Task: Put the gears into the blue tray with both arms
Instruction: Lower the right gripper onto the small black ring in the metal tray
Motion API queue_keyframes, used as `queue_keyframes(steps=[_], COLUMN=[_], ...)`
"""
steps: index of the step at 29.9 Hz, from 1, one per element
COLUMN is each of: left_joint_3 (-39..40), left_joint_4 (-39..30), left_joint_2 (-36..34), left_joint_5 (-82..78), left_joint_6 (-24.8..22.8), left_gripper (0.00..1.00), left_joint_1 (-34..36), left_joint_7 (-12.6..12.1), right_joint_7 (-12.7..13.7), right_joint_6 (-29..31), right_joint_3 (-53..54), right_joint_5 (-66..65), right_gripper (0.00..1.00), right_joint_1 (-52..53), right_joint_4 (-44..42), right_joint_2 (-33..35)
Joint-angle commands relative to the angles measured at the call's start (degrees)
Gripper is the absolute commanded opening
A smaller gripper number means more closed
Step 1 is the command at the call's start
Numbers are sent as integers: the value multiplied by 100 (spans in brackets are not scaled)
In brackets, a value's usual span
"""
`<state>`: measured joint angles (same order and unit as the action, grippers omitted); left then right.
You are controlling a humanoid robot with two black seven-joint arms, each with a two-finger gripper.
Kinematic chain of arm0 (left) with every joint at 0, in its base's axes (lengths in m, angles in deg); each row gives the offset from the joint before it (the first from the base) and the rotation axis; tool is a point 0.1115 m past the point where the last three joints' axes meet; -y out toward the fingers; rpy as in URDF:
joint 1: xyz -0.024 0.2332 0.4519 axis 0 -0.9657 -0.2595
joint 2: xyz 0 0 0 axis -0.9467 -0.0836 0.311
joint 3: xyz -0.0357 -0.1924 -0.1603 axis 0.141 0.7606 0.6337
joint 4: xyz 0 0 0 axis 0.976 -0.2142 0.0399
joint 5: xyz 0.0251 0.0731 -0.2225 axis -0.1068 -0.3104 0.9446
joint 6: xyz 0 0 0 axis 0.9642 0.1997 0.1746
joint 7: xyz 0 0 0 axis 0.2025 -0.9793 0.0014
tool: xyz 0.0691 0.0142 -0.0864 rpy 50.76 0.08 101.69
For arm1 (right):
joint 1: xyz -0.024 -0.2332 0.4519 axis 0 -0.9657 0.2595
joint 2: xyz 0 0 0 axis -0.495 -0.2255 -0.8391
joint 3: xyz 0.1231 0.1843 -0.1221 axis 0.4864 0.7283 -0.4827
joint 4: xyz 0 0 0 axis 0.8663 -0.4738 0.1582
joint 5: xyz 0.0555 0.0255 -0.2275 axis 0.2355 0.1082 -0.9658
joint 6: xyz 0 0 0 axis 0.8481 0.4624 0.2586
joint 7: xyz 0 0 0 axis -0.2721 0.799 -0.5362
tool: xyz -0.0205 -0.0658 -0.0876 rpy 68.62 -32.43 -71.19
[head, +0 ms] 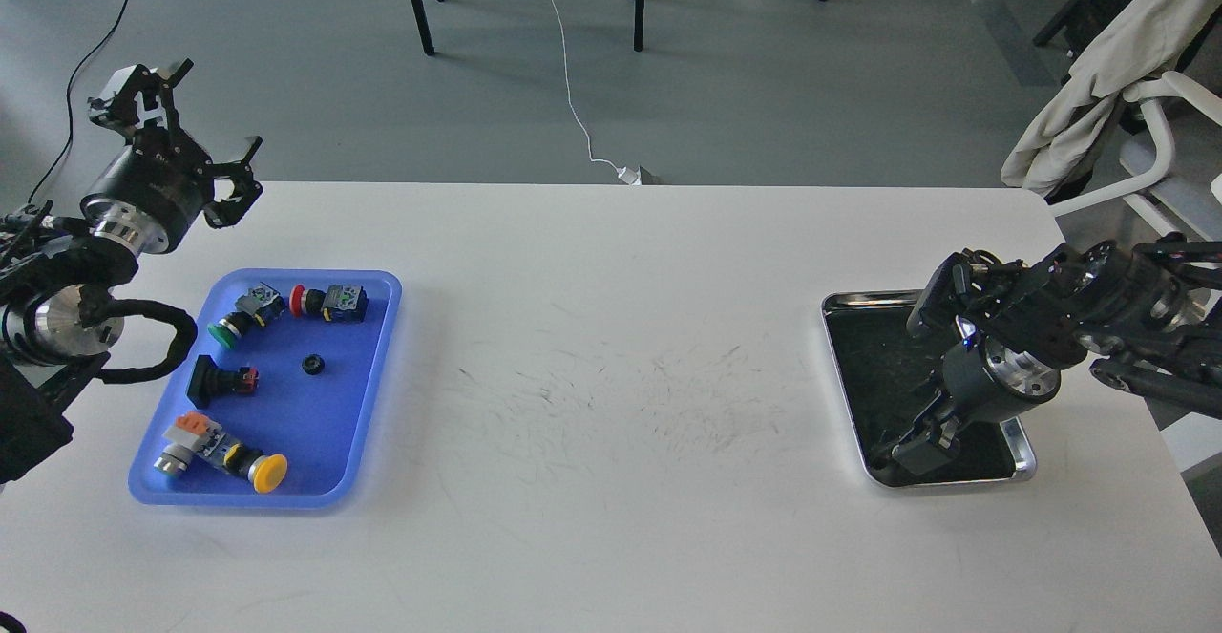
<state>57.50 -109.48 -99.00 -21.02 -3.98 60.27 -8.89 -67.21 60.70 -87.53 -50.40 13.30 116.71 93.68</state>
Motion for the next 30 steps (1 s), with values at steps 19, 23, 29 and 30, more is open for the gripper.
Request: queue_keyframes(steps=[19, 23, 29, 30], left_joint_3=[37, 45, 45, 45], left_joint_4=[8, 8, 43, 43], left_joint_2=[-27, -9, -18, -18], left_joint_5=[0, 0, 0, 0], left_joint_6=[-11, -3, -20, -20], left_gripper=[98, 98, 98, 98], left_joint_1=[-9, -9, -9, -9], left_joint_7=[0, 9, 9, 9], right_joint_7=[0, 0, 0, 0], right_joint_6=[0, 0, 0, 0], right_joint_3=[-20, -20, -12, -12], right_joint_5=[-4, -4, -4, 5], right_gripper=[86, 86, 86, 86], right_joint_1=[-147, -156, -173, -182], right_joint_4=[-136, -223, -267, -285], right_joint_2=[-186, -178, -178, -186])
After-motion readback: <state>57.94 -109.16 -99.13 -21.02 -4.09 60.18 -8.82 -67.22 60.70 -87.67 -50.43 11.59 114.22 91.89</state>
